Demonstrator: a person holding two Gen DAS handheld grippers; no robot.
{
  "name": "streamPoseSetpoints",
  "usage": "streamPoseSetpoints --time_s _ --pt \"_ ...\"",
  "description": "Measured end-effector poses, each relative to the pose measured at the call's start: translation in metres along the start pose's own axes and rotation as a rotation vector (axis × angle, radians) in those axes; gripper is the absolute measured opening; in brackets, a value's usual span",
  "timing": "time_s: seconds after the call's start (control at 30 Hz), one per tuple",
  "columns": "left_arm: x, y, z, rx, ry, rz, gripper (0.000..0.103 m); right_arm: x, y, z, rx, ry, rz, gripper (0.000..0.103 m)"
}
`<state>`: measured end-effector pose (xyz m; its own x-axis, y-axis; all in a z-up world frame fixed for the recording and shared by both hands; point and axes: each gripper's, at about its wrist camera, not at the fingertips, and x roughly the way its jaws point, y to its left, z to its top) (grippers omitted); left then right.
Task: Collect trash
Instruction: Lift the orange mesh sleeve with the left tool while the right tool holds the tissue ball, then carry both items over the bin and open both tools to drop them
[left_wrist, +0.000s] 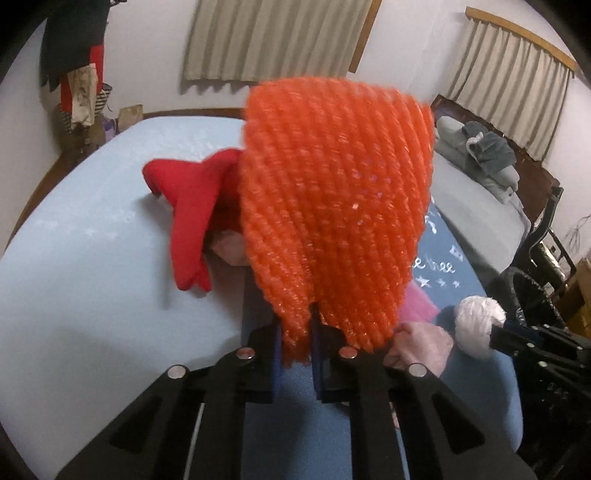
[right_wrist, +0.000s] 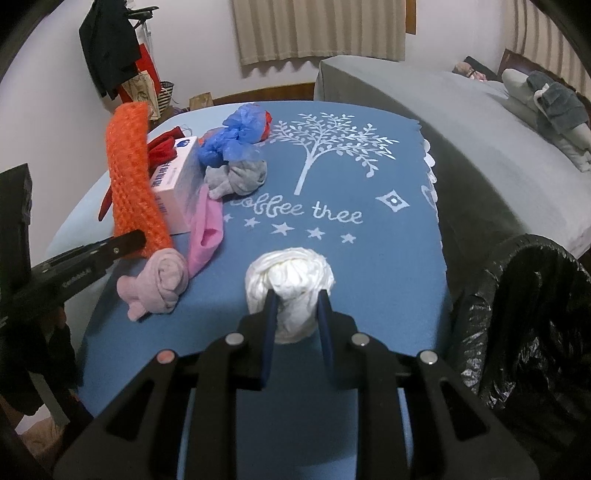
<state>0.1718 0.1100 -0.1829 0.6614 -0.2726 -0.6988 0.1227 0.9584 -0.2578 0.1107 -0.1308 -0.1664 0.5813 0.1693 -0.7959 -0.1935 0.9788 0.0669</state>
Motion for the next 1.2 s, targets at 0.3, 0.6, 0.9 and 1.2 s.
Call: streamPoseSetpoints --time_s 0.3,0.6,0.9,1.2 --pt "-0.071 -0.031 0.008 0.077 -0.121 0.02 0.013 -0.031 -0.009 0.01 0.049 -0.089 0.016 0.021" --pt "-0.094 -0.088 0.027 0.155 -0.193 -0.081 0.013 -0.081 -0.04 0.011 0.112 -0.192 -0.017 0.021" --pt "-0.066 -0.167 0.028 0.28 -0.152 -0.195 0.013 -0.124 -0.107 -0.018 0.219 -0.22 -0.17 0.021" --pt "-0.033 -0.254 0.007 0.389 -0.073 -0.308 0.013 -0.152 -0.169 -0.063 0.327 -0.209 -0.311 0.021"
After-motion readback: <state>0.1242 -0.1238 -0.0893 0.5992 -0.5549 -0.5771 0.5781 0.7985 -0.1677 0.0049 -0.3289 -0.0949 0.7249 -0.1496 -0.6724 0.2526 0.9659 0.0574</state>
